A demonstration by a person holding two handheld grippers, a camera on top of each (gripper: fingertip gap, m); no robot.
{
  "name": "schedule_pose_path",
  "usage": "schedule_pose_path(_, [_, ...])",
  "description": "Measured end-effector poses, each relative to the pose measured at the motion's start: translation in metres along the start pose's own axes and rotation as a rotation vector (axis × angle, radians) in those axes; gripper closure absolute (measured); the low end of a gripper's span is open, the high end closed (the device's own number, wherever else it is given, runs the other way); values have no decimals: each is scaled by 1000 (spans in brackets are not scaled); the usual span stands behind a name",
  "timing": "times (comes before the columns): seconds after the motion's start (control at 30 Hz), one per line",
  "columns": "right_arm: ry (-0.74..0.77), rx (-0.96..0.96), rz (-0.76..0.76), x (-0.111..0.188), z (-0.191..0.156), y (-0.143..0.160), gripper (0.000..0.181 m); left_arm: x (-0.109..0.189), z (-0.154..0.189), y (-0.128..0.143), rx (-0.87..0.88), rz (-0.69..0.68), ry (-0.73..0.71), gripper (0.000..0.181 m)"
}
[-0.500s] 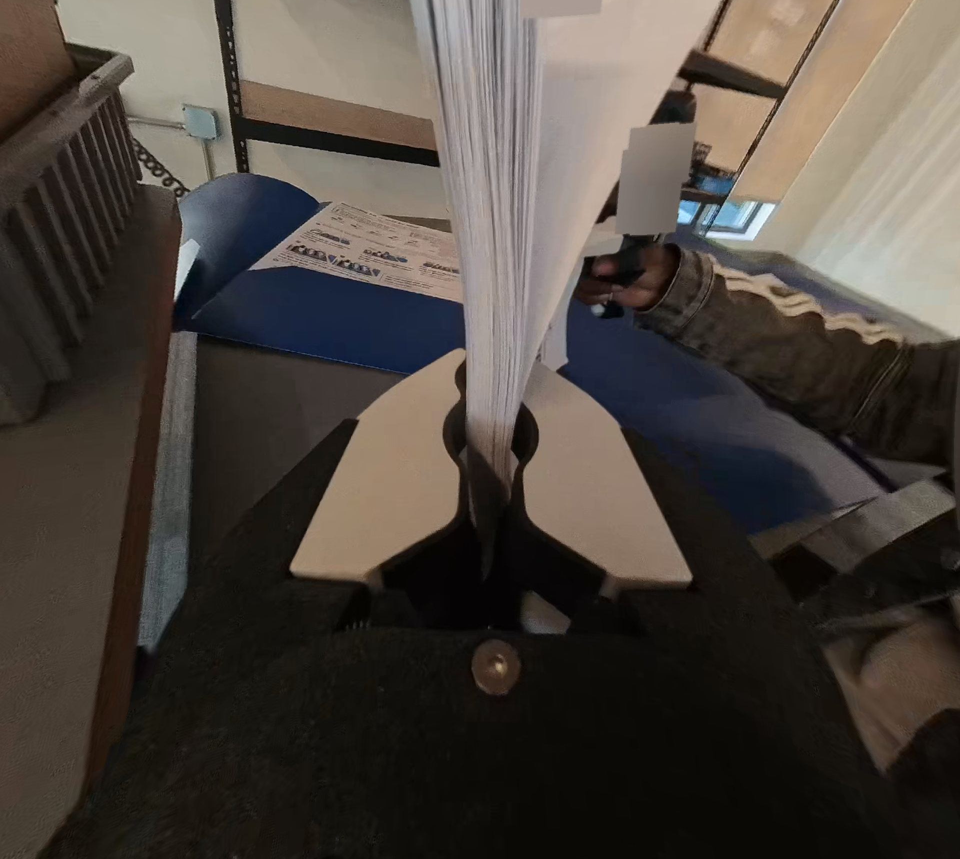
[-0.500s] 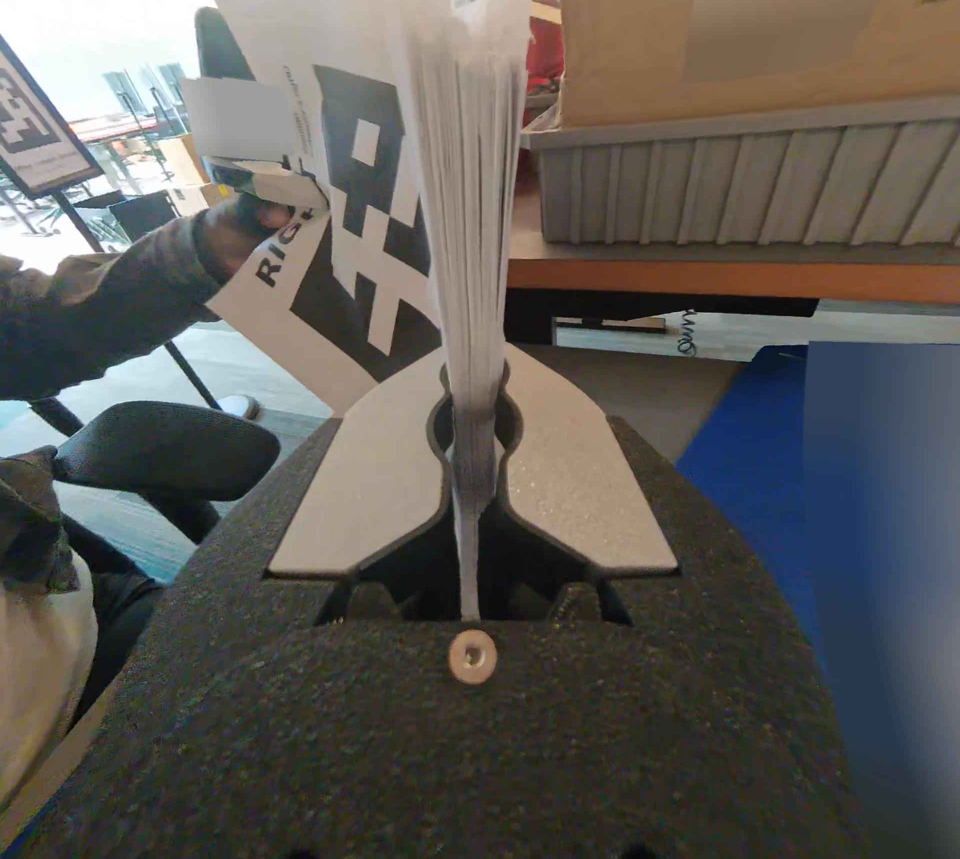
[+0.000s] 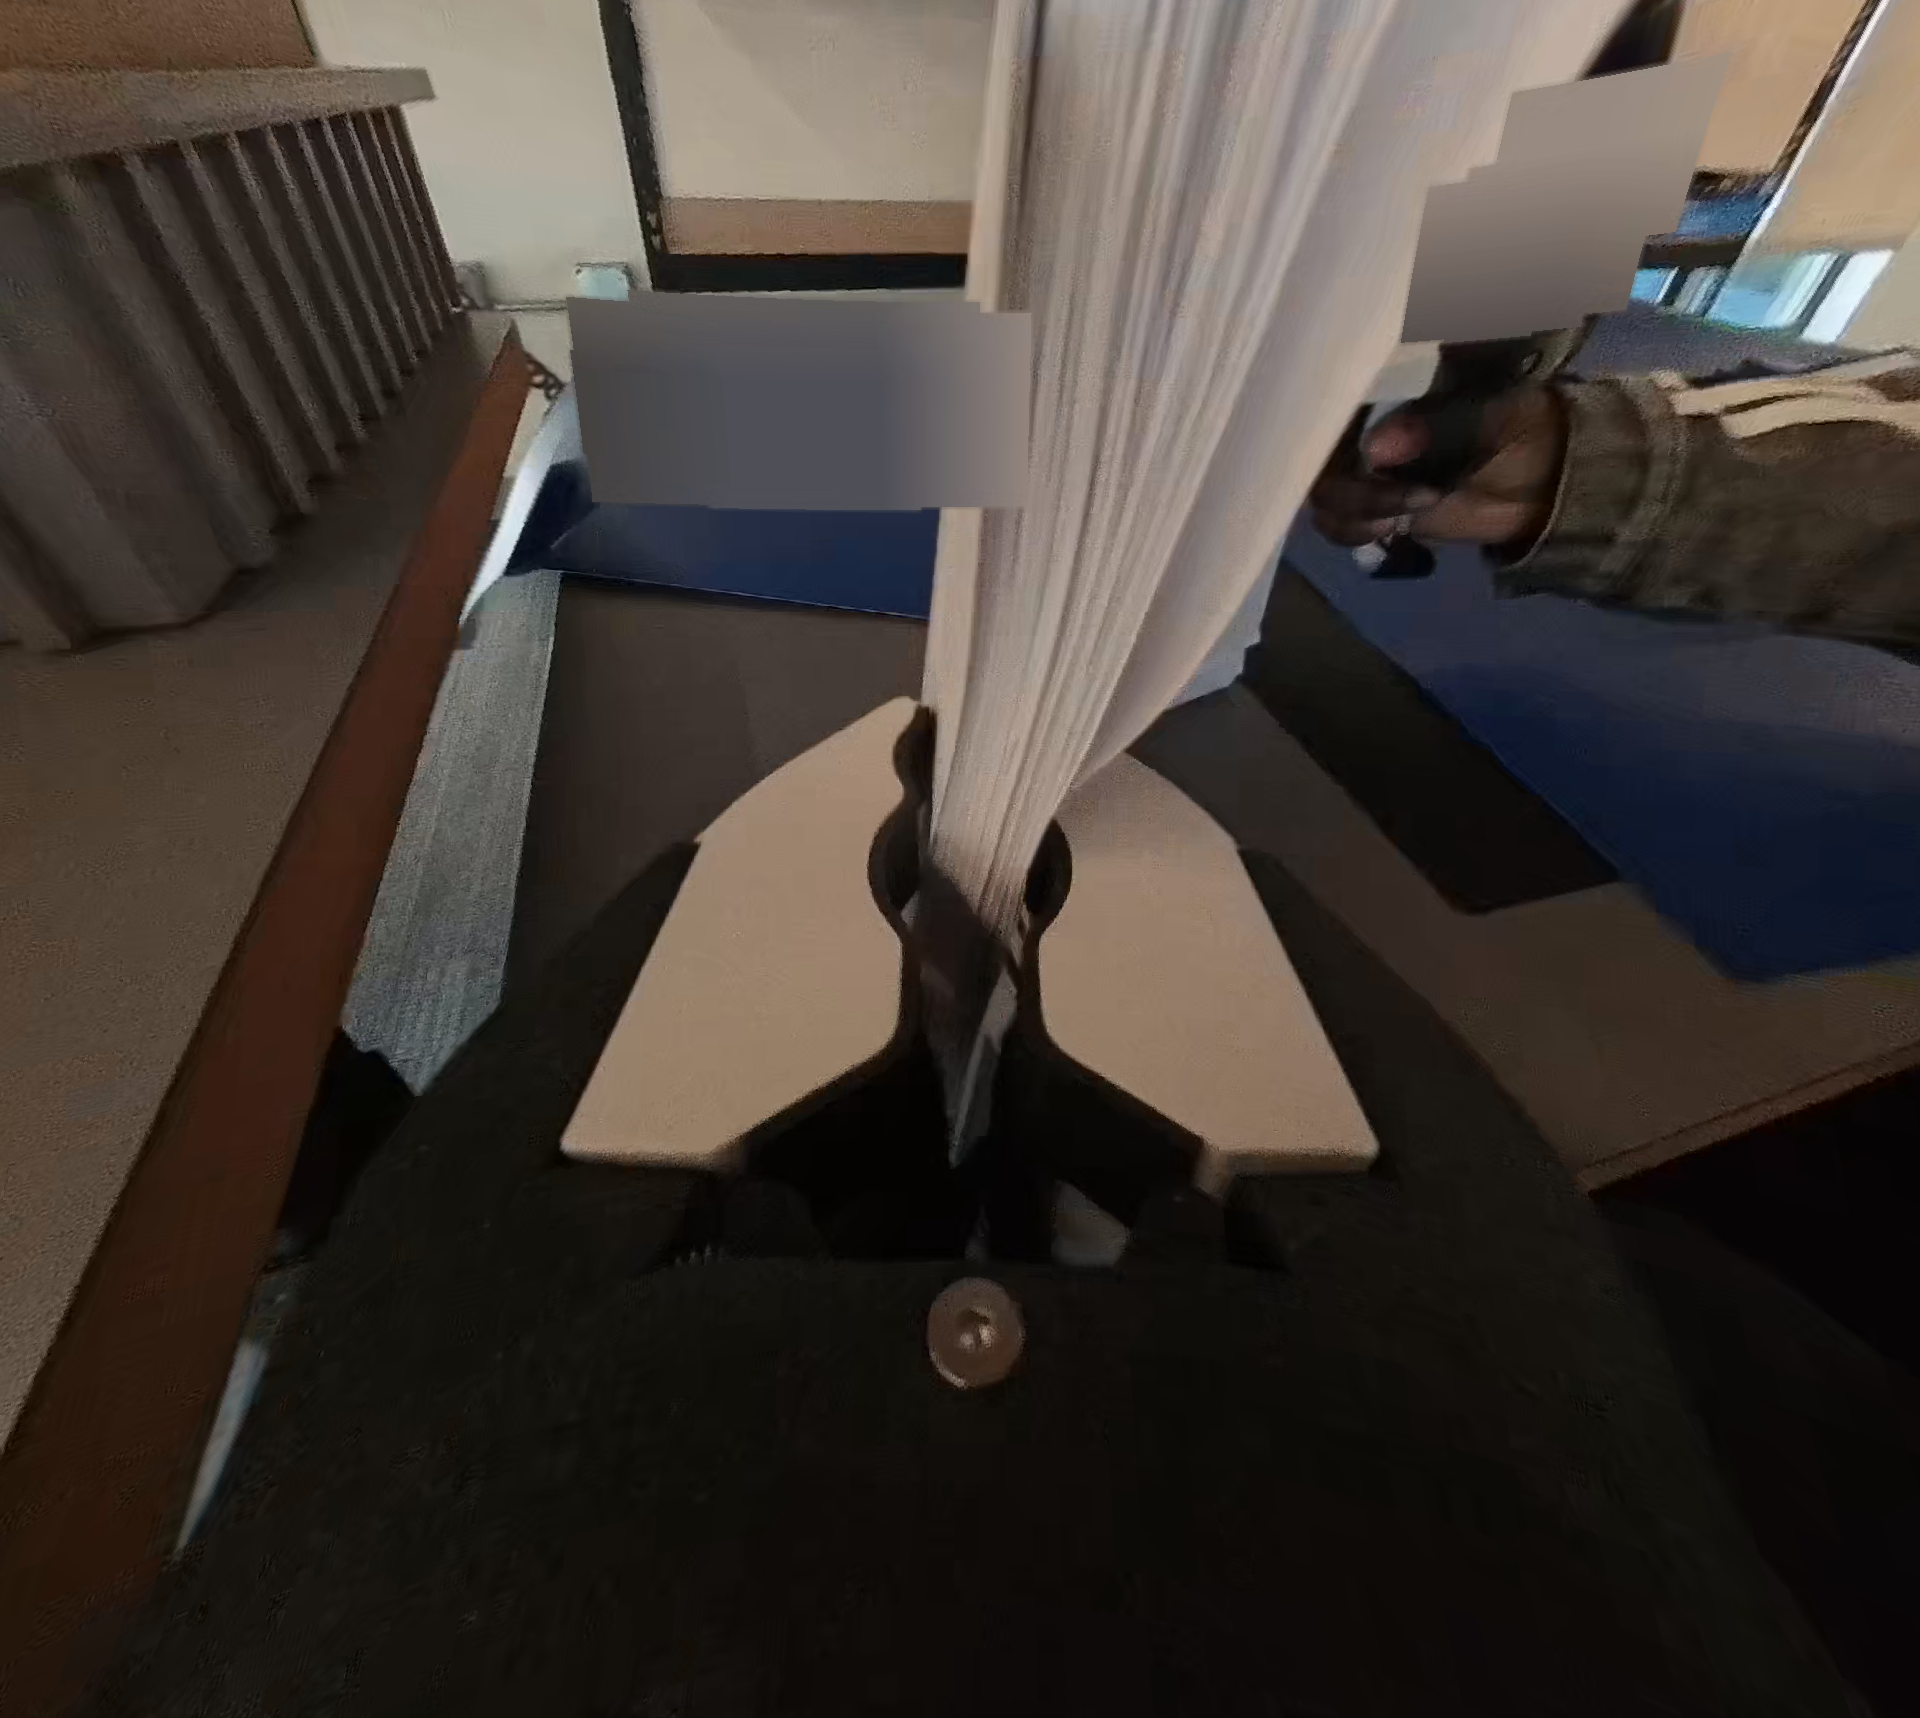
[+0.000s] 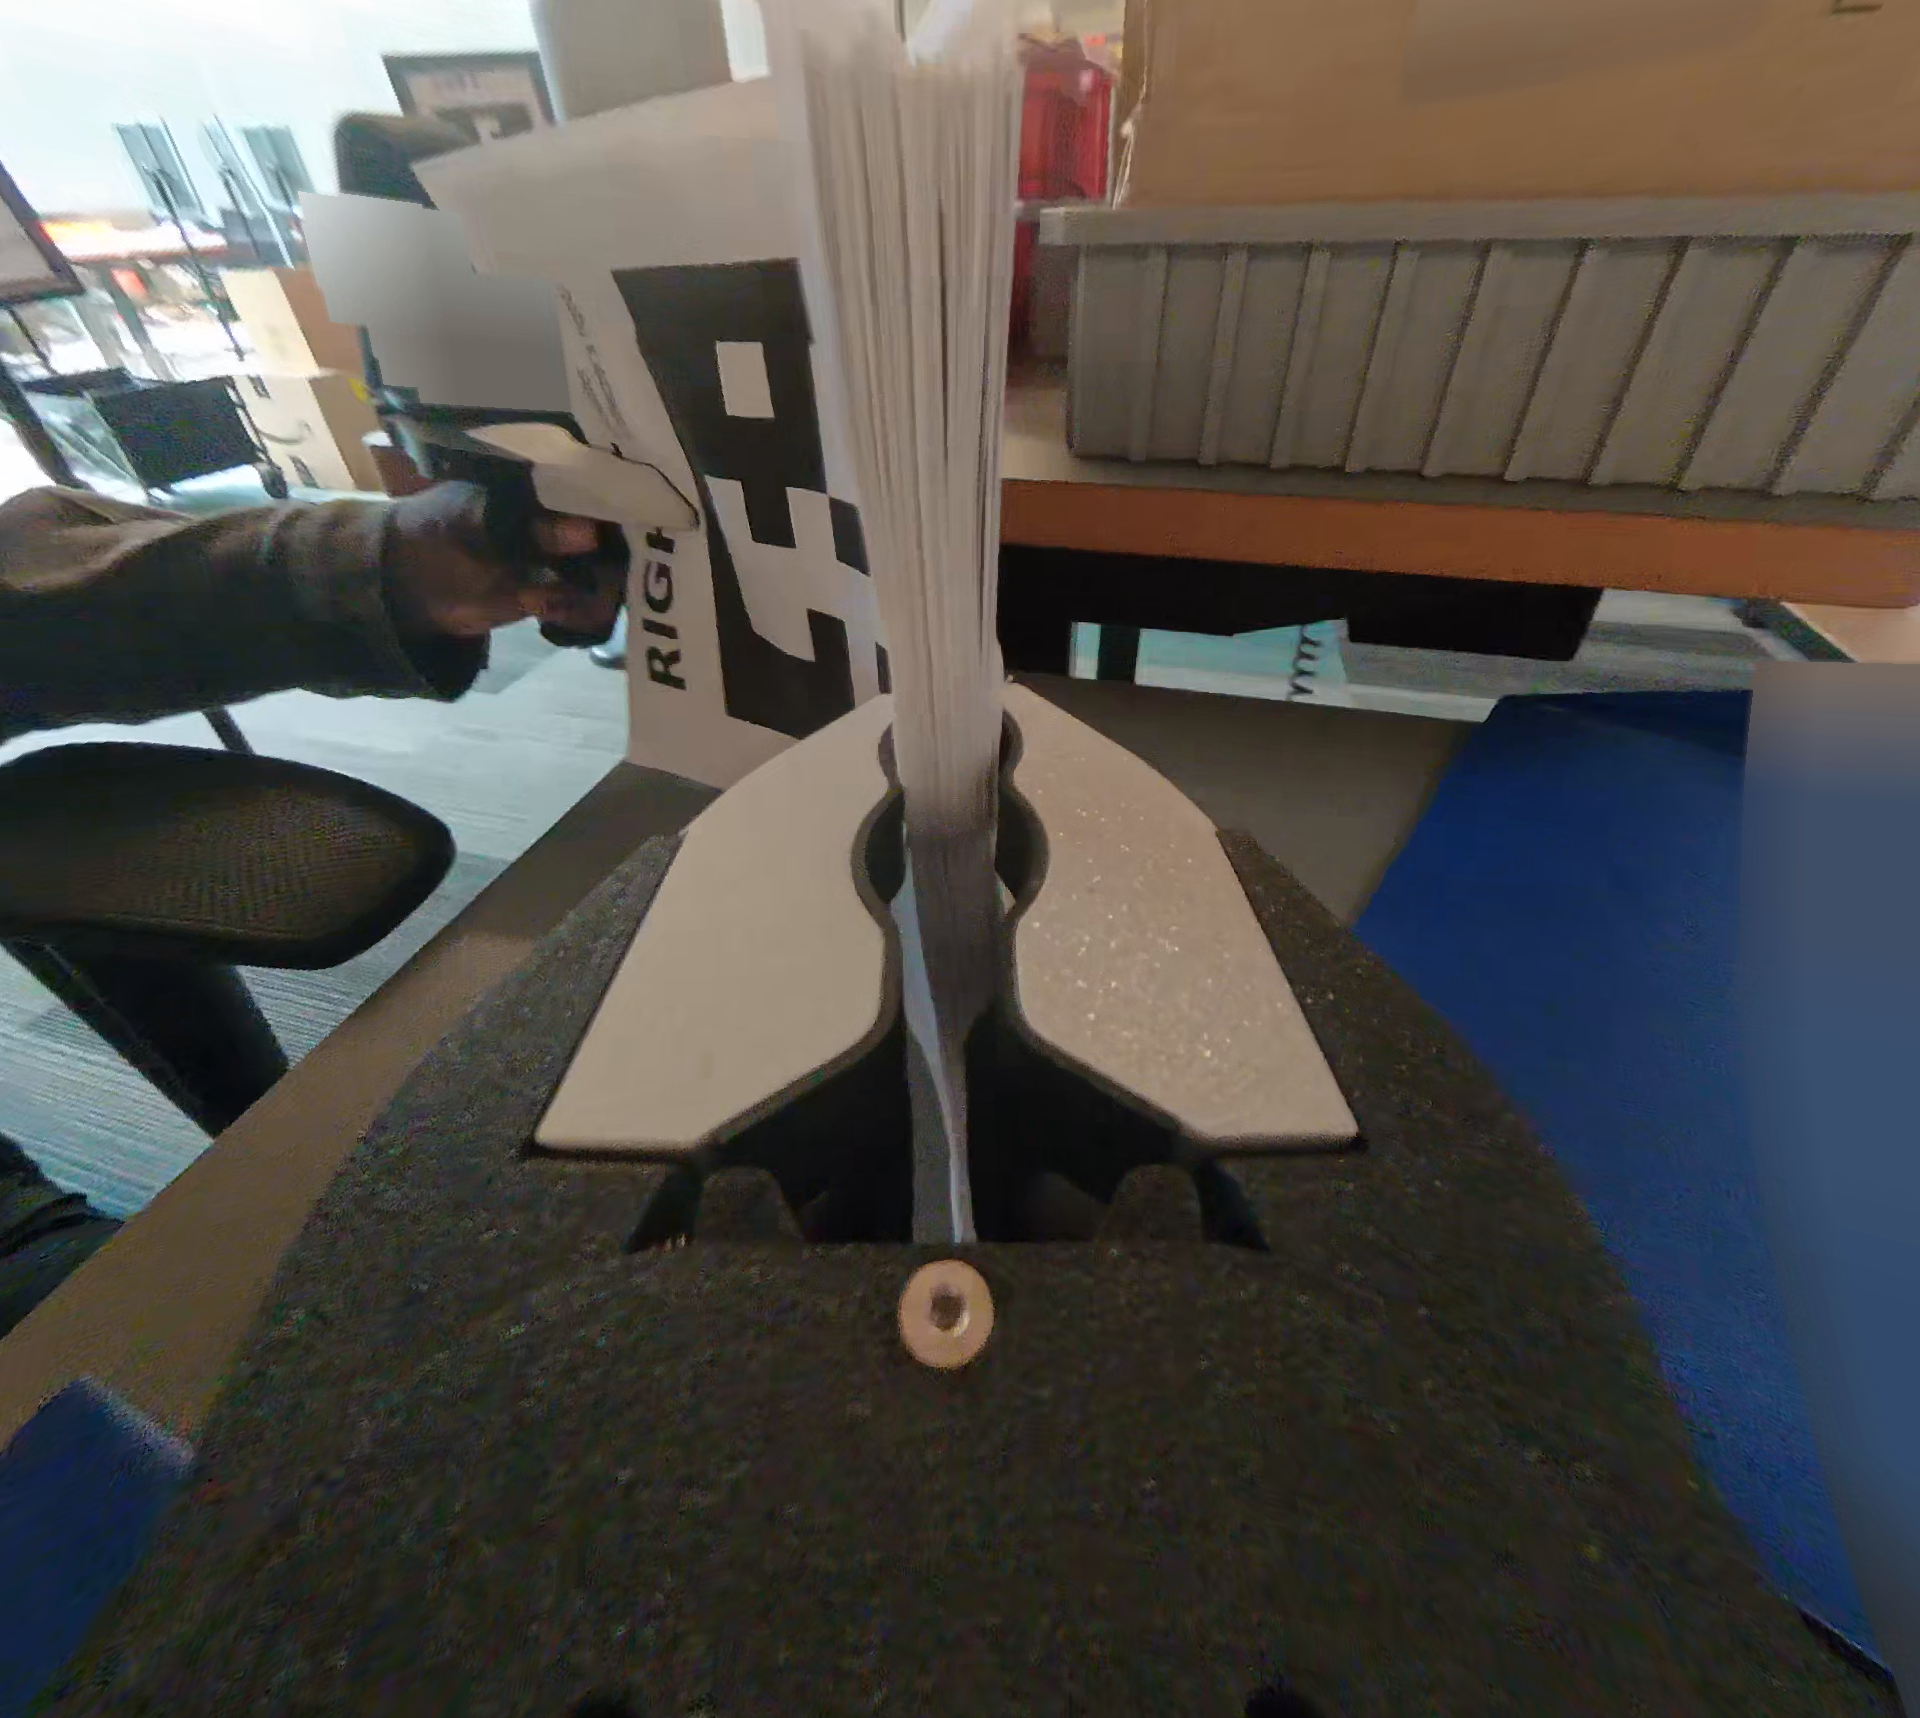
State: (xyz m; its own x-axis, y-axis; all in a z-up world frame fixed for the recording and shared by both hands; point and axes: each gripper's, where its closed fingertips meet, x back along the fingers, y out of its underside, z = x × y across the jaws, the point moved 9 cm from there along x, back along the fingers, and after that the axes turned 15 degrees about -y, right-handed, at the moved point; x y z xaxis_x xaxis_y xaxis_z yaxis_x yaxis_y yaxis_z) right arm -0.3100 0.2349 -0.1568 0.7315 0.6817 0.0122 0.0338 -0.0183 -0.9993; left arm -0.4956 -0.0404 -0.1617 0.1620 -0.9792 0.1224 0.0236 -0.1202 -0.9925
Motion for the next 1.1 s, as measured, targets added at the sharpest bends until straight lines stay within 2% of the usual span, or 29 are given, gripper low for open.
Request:
schedule_pose_path(0.07, [-47,-10,2,1,2,5,166,-2,-4,1,37,-13,30,164])
schedule_pose_path(0.1, [-56,-2,-26,-1,4,6,157,-3,-6,-1,33,-34,39,161])
schedule_pose_path(0.17, [-74,36,-88,-8,7,4,136,-9,-10,-5,15,-98,59,143])
schedule_pose_path(0.23, [-130,90,-111,-13,10,0,137,-13,-13,-9,-3,-138,135,146])
schedule_pose_path(0.27, [-160,99,-116,-15,13,0,147,-16,-15,-9,1,-146,161,147])
schedule_pose_path(0.3, [-189,84,-128,-17,15,2,149,-18,-16,-7,-4,-149,195,147])
schedule_pose_path(0.43, [-242,-34,-206,-26,20,16,141,-32,-18,8,32,-263,246,143])
schedule_pose_path(0.53, [-228,26,-85,-18,20,4,144,-28,-21,2,41,-164,246,150])
schedule_pose_path(0.63, [-215,38,-92,-8,22,2,135,-22,-26,-3,31,-142,229,139])
schedule_pose_path(0.73, [-213,70,-88,-3,23,4,164,-20,-24,1,3,-130,232,158])
schedule_pose_path(0.9, [-169,66,-131,-5,23,8,170,-22,-22,4,5,-114,198,168])
schedule_pose_path(1.0, [-96,-10,-217,-7,13,-3,170,-18,-17,-10,70,-228,211,169])
schedule_pose_path(1.1, [-83,-291,-258,-6,-7,-16,170,-14,-17,-31,268,-467,314,169])
